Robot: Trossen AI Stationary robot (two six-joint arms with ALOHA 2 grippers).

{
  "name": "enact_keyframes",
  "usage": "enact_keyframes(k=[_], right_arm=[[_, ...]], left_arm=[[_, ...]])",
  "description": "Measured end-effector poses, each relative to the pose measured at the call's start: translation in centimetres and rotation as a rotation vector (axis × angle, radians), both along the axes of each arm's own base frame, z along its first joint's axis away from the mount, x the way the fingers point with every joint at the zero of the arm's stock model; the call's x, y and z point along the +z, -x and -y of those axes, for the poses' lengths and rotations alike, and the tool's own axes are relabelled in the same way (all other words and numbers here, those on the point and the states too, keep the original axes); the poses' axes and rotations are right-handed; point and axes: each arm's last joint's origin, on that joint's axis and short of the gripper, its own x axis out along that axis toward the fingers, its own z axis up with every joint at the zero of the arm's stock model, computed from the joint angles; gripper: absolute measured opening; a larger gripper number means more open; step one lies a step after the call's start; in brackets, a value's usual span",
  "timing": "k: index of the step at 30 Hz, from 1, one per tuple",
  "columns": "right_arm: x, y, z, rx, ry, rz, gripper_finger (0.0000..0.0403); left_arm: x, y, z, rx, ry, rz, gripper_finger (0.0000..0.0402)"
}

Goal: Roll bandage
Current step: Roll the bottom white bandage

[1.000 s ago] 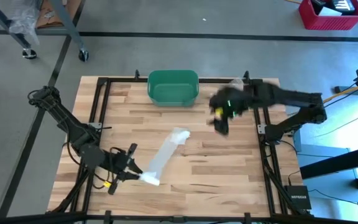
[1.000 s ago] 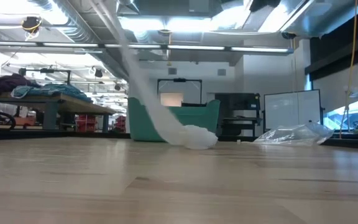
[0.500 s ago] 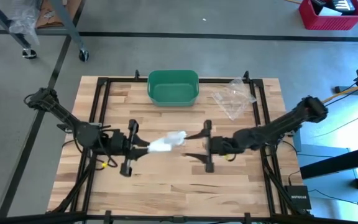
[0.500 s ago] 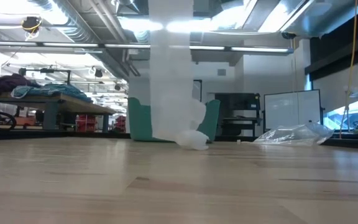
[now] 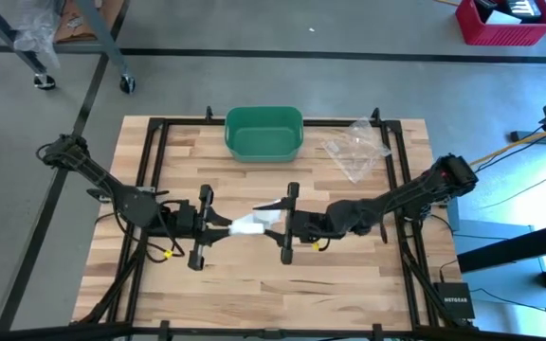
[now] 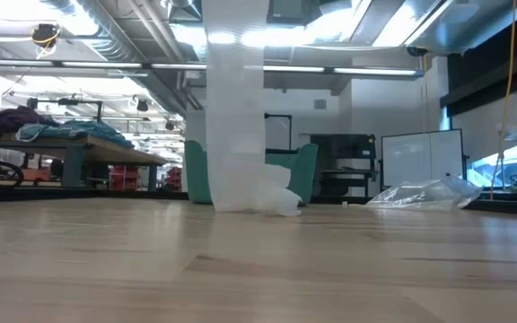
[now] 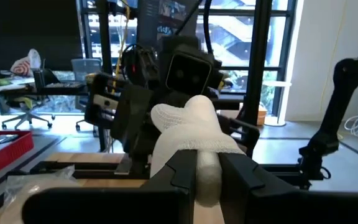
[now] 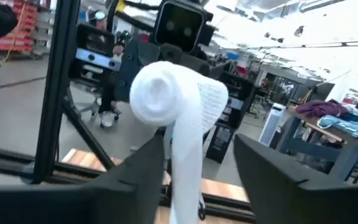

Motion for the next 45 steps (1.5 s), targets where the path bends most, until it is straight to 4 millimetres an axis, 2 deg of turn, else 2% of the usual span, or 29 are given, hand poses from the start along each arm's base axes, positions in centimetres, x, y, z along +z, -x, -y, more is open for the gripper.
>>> enact_keyframes(k=[3,7,8,13,16,23,26,30,33,35,38,41,45], right_arm=[[0.5,-0.2,-0.1,0.005,0.012,-0.024,0.0135],[0.4,-0.2,-0.1,0.006,0.025,-0.053,0.0025],[0.4,-0.2,-0.1,0.006,0.026,-0.055,0.0014],[0.4,-0.2,-0.1,0.019,0.01,-0.054,0.0017],[0.4,-0.2,-0.3,0.062,0.013,-0.052,0.0005],[0.2,-0.4,-0.3,0.068,-0.015,-0.051,0.0023],[0.5,0.0,-0.2,0.002,-0.032,-0.057,0.0036],[2.7,1.5,0.0,-0.109,-0.05,-0.103,0.0081],[3.4,2.3,-0.3,-0.082,-0.061,-0.239,0.0124],[3.2,2.5,-0.6,-0.026,-0.078,-0.334,0.015],[2.9,2.6,-0.8,0.038,-0.096,-0.374,0.0177],[1.4,2.3,-0.8,0.03,-0.082,-0.355,0.0189],[-0.9,2.1,-0.9,0.041,-0.071,-0.215,0.019]], left_arm=[[0.0,0.1,0.1,-0.006,-0.003,-0.001,0.0033],[0.0,0.2,0.4,-0.023,-0.029,-0.001,0.0033],[0.0,0.3,0.6,-0.054,-0.039,0.0,0.0033],[0.0,1.0,2.0,-0.378,-0.162,0.04,0.0033],[0.5,1.5,2.4,-0.394,-0.22,0.101,0.0033],[0.7,1.3,1.9,-0.175,-0.234,0.101,0.0033],[0.9,1.4,1.7,-0.108,-0.206,0.09,0.0033],[1.6,1.8,1.1,-0.067,-0.127,0.118,0.0033],[2.7,1.9,0.7,-0.005,-0.099,0.132,0.0033],[3.4,1.7,0.6,0.006,-0.103,0.116,0.0033],[4.3,1.0,0.6,0.017,-0.118,0.081,0.0033],[4.7,0.2,0.8,0.03,-0.135,0.058,0.0033],[5.7,-0.1,0.8,0.042,-0.136,0.08,0.0033]])
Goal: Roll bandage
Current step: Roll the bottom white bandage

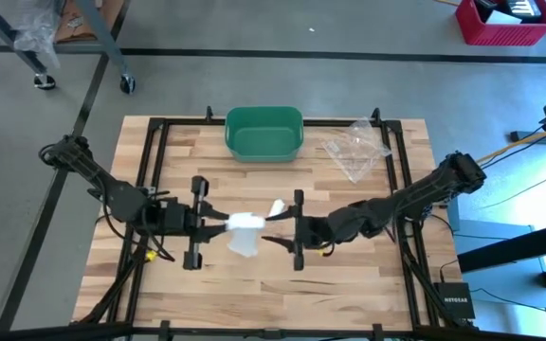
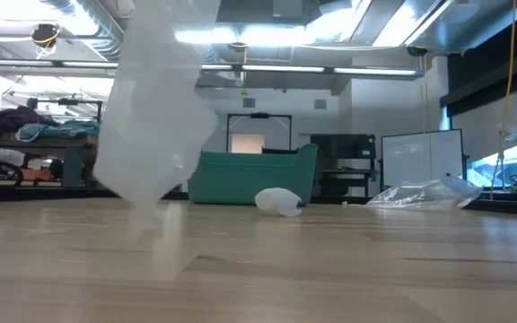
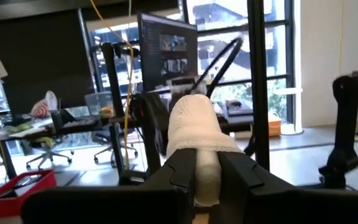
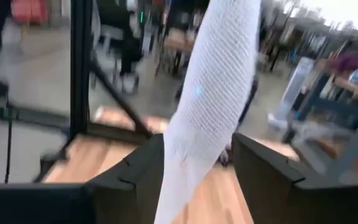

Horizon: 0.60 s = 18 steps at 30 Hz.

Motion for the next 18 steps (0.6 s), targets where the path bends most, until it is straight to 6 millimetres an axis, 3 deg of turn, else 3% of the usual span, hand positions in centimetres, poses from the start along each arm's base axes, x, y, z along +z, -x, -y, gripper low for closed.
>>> enact_keyframes(k=[4,9,14,18], right_arm=[[-2.0,0.0,1.3,-0.001,-0.05,0.121,0.019],[-4.0,-1.0,2.9,0.01,-0.148,0.116,0.0191],[-5.3,-2.1,2.9,0.12,-0.213,0.108,0.0191],[-5.0,-2.3,2.5,0.203,-0.23,0.194,0.0191]], left_arm=[[0.2,0.0,0.0,0.003,-0.018,0.004,0.0033],[0.2,0.0,0.0,0.009,-0.045,0.006,0.0033],[0.2,0.0,0.0,0.009,-0.046,0.005,0.0033],[0.2,0.0,0.0,0.01,-0.053,0.004,0.0033]])
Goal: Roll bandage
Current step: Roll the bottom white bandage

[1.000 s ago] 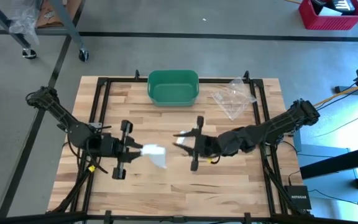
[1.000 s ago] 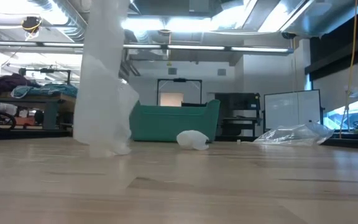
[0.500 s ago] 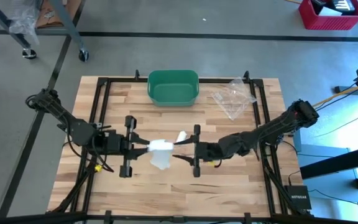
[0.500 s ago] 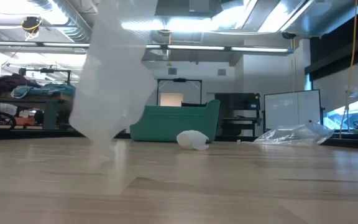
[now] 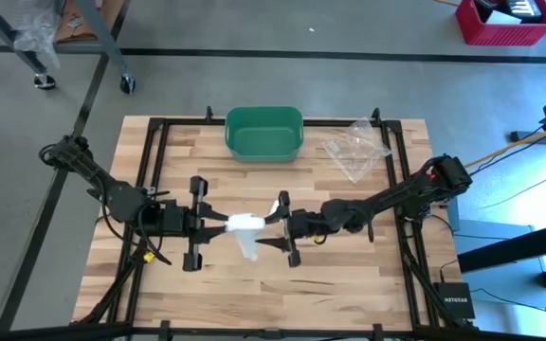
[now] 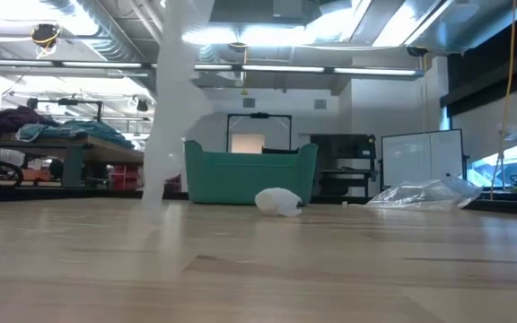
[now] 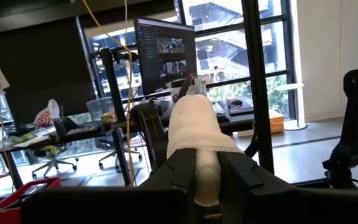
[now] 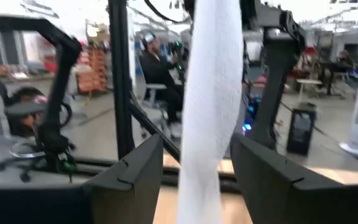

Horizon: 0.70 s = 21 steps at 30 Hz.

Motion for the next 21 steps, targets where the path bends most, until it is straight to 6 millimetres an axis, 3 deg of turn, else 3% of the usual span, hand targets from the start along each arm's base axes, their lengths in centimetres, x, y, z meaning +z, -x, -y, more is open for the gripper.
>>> enact_keyframes(k=[9,16,21], right_arm=[[1.6,-0.6,0.2,-0.027,-0.033,0.092,0.0191],[2.0,-3.1,-0.4,-0.037,0.019,0.024,0.0191],[1.9,-3.4,-0.6,-0.047,0.103,0.03,0.015]], left_arm=[[0.0,-0.2,-0.3,0.012,-0.001,0.0,0.0033],[0.0,-0.4,-0.6,0.026,0.003,-0.001,0.0033],[0.0,-0.2,-0.2,0.009,0.005,0.0,0.0033]])
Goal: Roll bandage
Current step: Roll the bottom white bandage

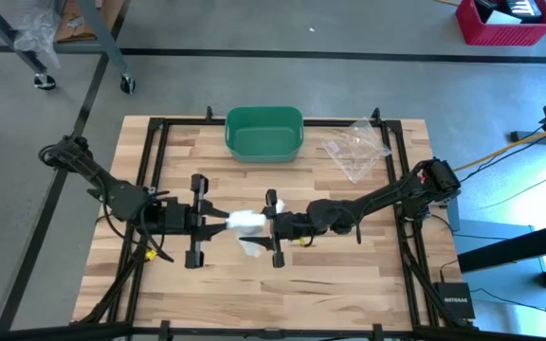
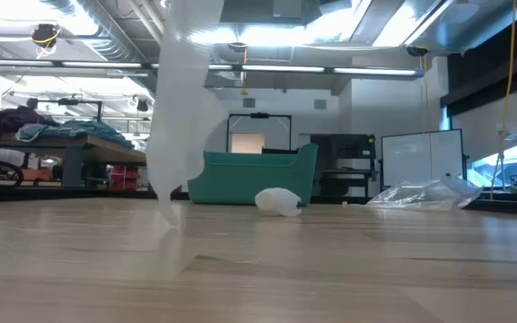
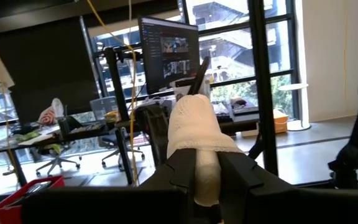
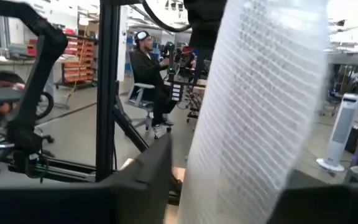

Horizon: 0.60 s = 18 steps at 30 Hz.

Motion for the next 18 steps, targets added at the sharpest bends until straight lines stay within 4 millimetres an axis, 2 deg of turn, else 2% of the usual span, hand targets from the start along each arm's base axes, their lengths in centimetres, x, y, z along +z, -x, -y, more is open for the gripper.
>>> enact_keyframes(k=[6,7,12,15,18], right_arm=[[0.0,0.0,0.0,-0.013,0.064,-0.001,0.0022],[-0.1,0.1,0.0,-0.014,0.079,-0.015,0.0012],[-0.7,0.1,-0.1,0.0,0.069,-0.102,0.0022],[-1.5,0.2,-0.4,0.01,0.076,-0.186,0.0007],[-1.9,0.4,-0.8,-0.001,0.085,-0.227,0.0009]], left_arm=[[0.0,0.6,1.0,-0.049,0.017,-0.001,0.0033],[0.0,0.8,1.2,-0.058,0.024,-0.001,0.0033],[0.5,1.7,1.4,-0.092,0.055,0.009,0.0033],[1.8,2.1,1.2,-0.106,0.046,0.054,0.0033],[2.8,2.3,1.2,-0.145,-0.007,0.123,0.0033]])
